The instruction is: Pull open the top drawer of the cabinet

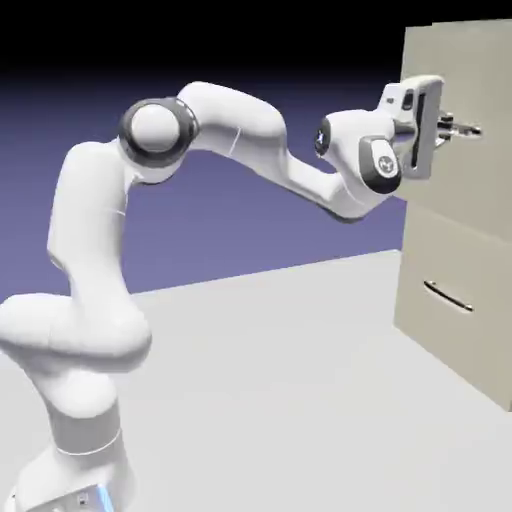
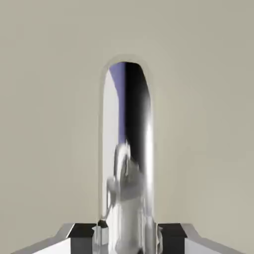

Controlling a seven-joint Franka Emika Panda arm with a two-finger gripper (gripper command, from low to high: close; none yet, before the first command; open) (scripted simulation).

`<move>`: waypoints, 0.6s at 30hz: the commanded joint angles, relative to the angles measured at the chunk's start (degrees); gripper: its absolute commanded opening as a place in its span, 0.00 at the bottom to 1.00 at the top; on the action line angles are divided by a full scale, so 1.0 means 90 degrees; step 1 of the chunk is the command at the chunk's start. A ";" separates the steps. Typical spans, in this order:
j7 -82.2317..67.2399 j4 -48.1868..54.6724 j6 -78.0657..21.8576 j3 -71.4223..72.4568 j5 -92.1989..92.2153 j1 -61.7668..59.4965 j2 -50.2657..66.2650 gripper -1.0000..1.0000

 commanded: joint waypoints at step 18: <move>-0.0944 -0.2178 0.0451 -0.3588 0.0568 0.4150 0.0574 0.00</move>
